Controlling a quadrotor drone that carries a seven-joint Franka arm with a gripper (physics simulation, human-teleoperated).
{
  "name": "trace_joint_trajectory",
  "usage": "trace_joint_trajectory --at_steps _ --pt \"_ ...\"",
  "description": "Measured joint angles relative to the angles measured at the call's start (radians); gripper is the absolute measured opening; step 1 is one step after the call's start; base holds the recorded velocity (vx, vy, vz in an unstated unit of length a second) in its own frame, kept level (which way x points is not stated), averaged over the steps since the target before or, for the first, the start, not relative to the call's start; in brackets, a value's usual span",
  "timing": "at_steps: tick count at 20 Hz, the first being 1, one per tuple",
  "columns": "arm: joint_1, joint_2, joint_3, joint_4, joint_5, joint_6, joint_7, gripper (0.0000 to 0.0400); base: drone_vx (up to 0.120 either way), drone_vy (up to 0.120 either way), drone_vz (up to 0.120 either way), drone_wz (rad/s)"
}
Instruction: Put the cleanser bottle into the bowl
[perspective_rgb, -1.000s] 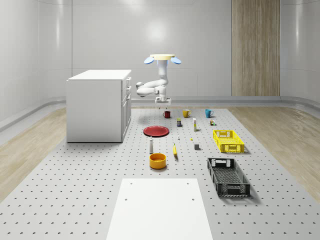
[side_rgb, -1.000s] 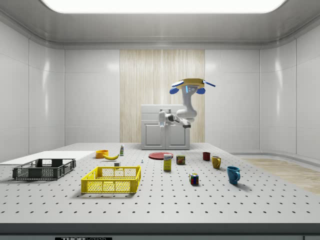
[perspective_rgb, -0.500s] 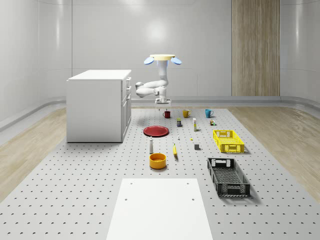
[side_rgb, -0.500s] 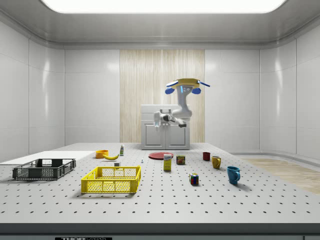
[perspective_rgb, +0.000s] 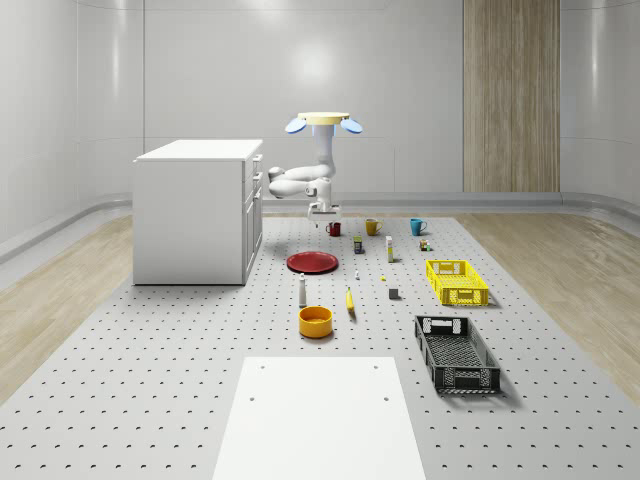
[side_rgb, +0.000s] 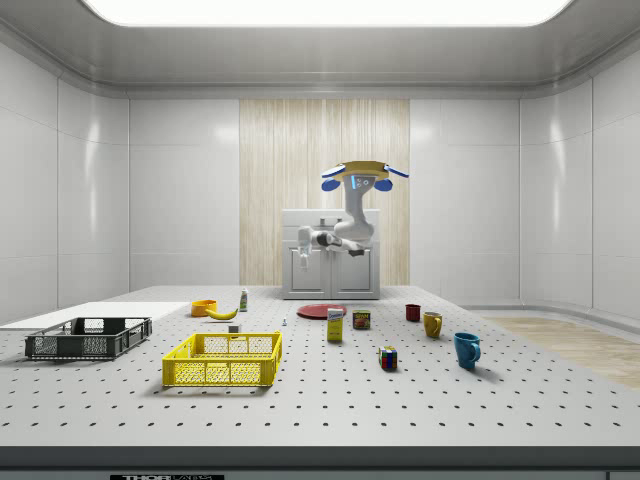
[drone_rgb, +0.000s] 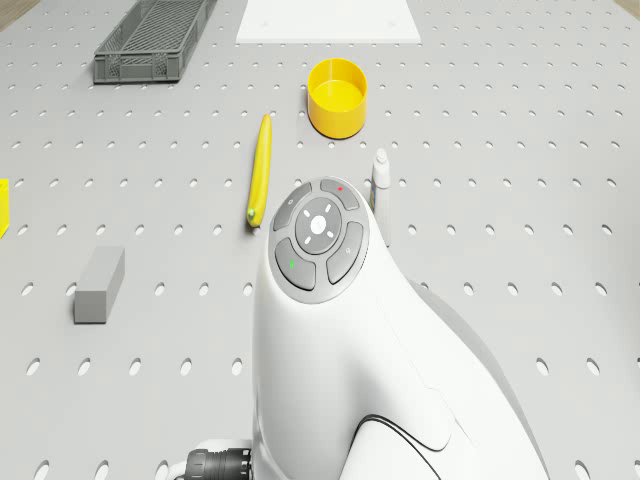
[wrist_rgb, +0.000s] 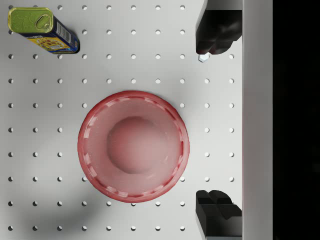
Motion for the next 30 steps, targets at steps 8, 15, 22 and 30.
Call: trace_joint_trajectory --at_steps 8,15,22,30 --pt "-0.006 -0.023 0.005 0.001 0.010 0.022 0.005 0.0400 0.120 0.000 -0.080 0.000" --pt "-0.010 -0.042 0.008 0.002 0.018 0.039 0.009 0.0400 0.120 0.000 -0.046 0.000" --pt "-0.014 -0.060 0.011 0.003 0.026 0.056 0.012 0.0400 0.120 0.000 0.000 0.000" --pt "-0.019 -0.078 0.014 0.004 0.034 0.072 0.016 0.0400 0.120 0.000 0.000 0.000"
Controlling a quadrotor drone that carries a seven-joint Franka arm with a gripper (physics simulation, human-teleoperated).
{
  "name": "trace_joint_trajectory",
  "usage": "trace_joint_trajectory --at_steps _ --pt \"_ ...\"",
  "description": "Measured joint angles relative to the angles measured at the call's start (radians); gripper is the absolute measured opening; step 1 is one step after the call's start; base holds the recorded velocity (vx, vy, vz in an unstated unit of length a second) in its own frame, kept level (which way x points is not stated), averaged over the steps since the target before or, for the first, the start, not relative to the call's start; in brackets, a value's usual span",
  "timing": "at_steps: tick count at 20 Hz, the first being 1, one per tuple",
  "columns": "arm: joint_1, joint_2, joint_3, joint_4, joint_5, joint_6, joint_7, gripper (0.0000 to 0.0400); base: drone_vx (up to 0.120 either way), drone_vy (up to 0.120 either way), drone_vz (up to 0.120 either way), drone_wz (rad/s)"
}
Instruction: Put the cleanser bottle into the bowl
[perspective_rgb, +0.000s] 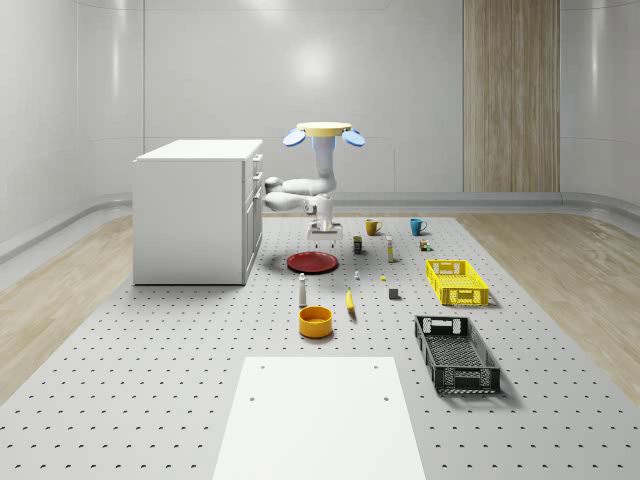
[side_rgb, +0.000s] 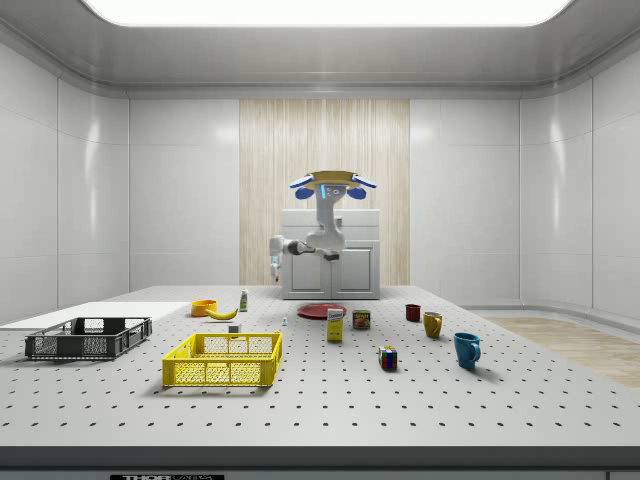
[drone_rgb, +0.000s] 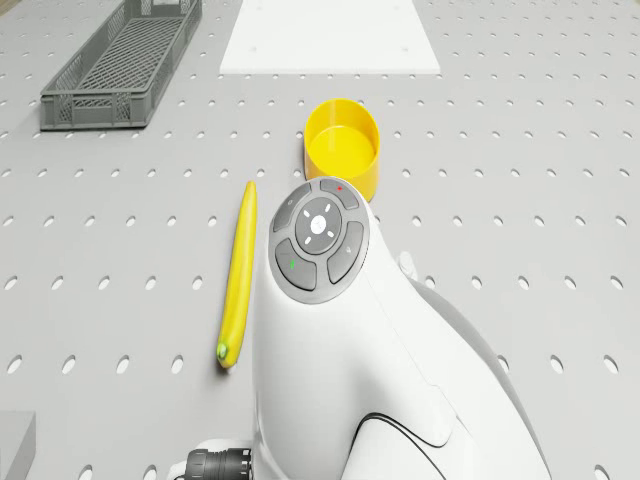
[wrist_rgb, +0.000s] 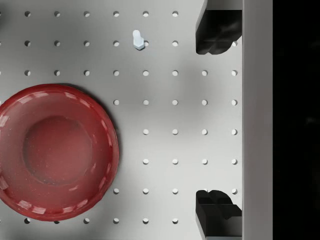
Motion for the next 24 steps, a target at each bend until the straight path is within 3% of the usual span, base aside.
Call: trace_joint_trajectory --at_steps 24 --pt "-0.010 -0.044 0.007 0.002 0.018 0.041 0.008 0.0400 0.120 -0.010 0.000 0.000"
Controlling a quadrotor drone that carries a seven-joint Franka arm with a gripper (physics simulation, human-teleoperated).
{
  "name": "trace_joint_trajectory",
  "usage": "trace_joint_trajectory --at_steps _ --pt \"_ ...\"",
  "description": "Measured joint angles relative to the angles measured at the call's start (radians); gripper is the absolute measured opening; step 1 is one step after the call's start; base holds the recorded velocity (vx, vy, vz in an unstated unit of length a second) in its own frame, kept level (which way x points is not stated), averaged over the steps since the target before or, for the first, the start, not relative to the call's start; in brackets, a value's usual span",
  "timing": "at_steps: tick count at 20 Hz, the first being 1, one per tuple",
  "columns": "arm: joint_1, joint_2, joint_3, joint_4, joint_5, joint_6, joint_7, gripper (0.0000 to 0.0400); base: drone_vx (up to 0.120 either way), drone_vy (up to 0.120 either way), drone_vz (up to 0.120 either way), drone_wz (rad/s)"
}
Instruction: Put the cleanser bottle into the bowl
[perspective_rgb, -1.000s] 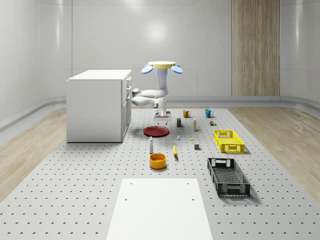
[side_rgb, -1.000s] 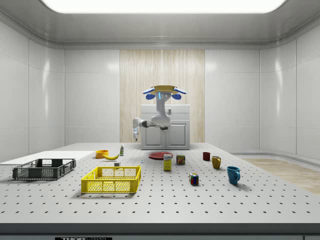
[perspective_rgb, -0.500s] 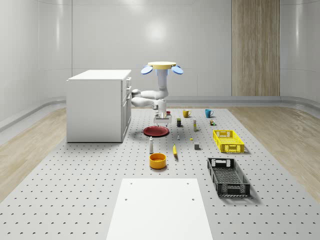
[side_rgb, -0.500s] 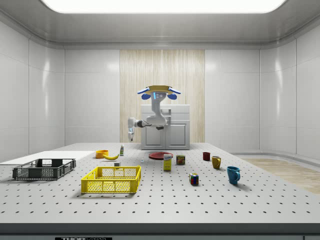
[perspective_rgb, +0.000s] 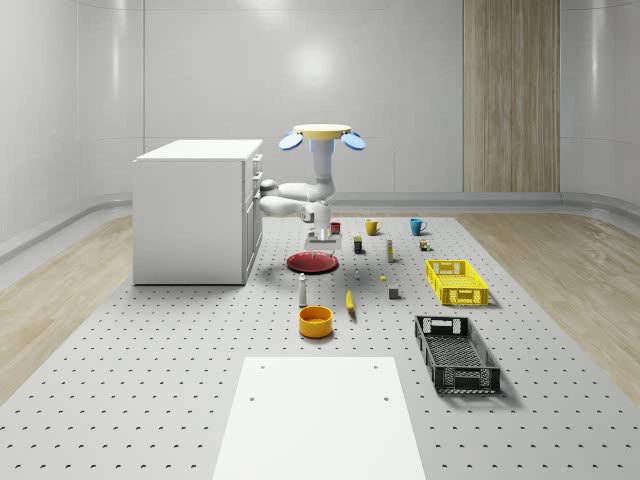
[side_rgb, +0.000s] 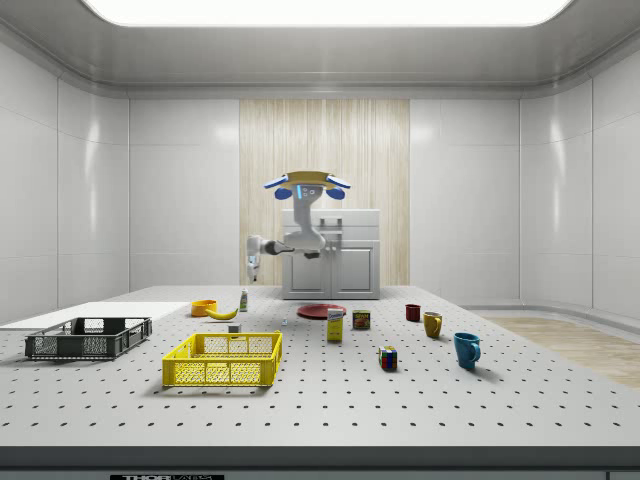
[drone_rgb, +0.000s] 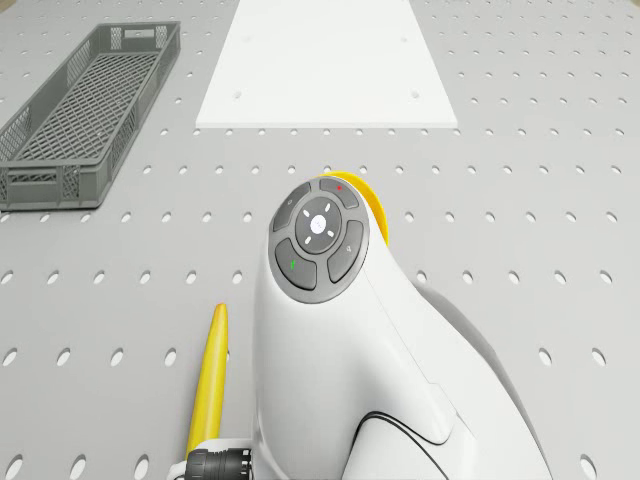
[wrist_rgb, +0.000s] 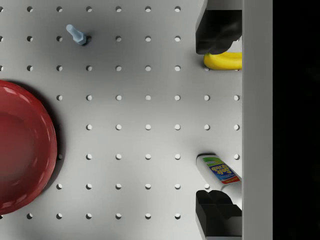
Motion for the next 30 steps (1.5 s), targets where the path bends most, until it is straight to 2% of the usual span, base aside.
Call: trace_joint_trajectory --at_steps 11,17,22,30 --pt "-0.003 -0.016 0.002 0.001 0.006 0.015 0.003 0.0400 0.120 -0.062 0.000 0.000" --pt "-0.005 -0.024 0.004 0.001 0.010 0.022 0.004 0.0400 0.000 0.000 0.000 0.000" --pt "-0.005 -0.030 0.004 0.001 0.012 0.028 0.004 0.0400 0.056 0.000 0.000 0.000" --pt "0.068 -0.046 0.008 0.005 0.020 0.044 -0.074 0.0400 0.000 0.000 0.000 0.000"
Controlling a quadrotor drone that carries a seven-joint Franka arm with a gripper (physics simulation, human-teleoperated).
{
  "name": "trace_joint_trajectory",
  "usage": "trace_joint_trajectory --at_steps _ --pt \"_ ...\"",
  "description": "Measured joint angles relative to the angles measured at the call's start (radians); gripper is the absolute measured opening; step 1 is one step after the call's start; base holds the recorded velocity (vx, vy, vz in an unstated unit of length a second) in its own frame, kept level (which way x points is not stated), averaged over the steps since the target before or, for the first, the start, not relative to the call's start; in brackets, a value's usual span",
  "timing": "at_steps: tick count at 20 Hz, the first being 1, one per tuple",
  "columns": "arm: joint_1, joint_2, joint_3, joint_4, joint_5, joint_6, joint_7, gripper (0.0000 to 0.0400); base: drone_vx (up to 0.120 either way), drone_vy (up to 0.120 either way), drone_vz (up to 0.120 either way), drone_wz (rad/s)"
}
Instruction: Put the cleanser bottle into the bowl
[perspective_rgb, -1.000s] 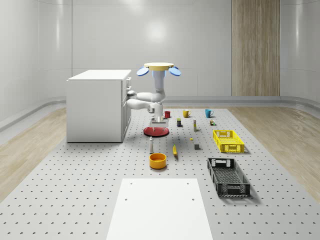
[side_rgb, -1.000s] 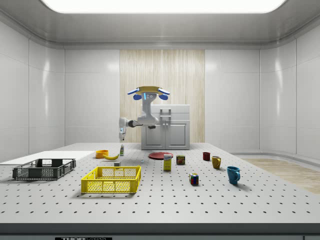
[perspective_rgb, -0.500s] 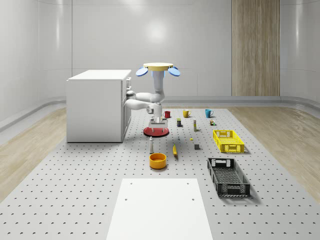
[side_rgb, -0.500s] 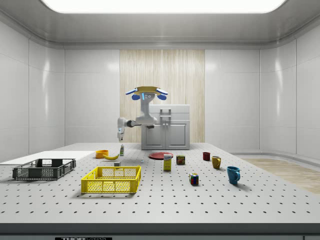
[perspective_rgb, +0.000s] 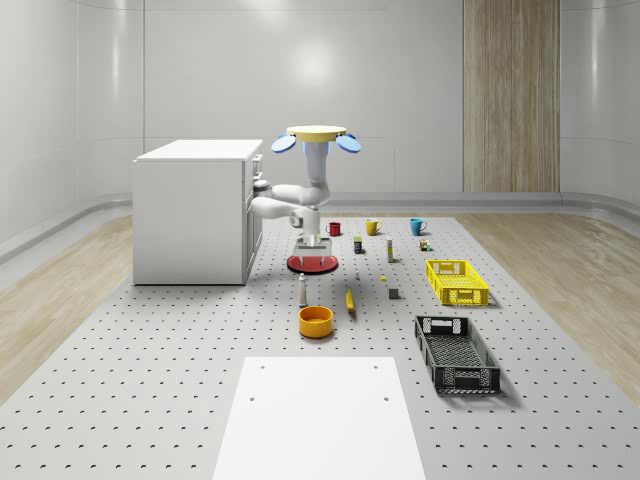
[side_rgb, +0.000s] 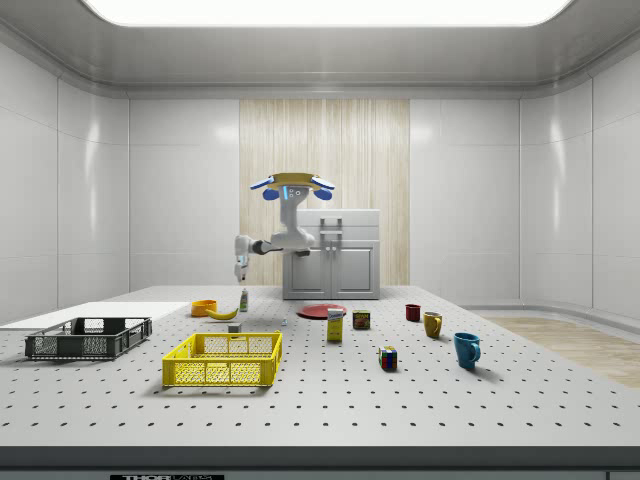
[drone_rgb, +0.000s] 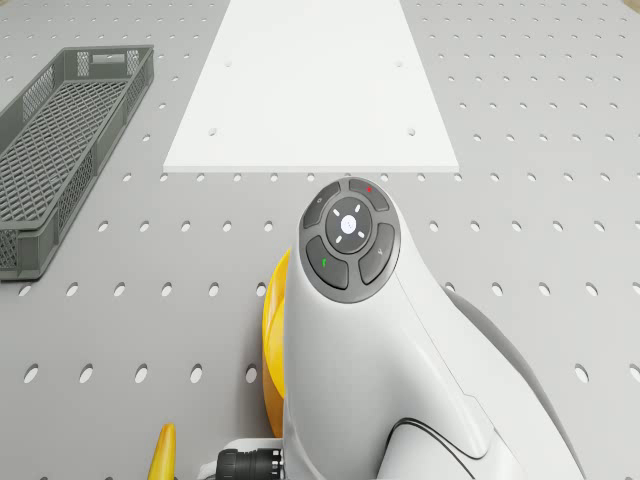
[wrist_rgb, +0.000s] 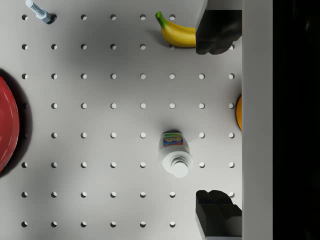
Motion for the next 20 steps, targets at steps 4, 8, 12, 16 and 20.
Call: trace_joint_trajectory --at_steps 4,8,12,16,20 --pt "0.040 -0.008 0.002 0.005 0.005 0.008 -0.046 0.0400 0.000 0.000 0.000 0.000" --pt "0.074 -0.016 -0.003 0.013 0.002 0.019 -0.086 0.0400 0.000 0.000 0.000 0.000" --pt "0.084 -0.023 -0.046 0.025 -0.037 0.040 -0.106 0.0400 0.000 0.000 0.000 0.000" --pt "0.084 -0.027 -0.091 0.039 -0.078 0.060 -0.116 0.0400 0.000 0.000 0.000 0.000" --pt "0.092 -0.030 -0.114 0.049 -0.098 0.073 -0.132 0.0400 0.000 0.000 0.000 0.000"
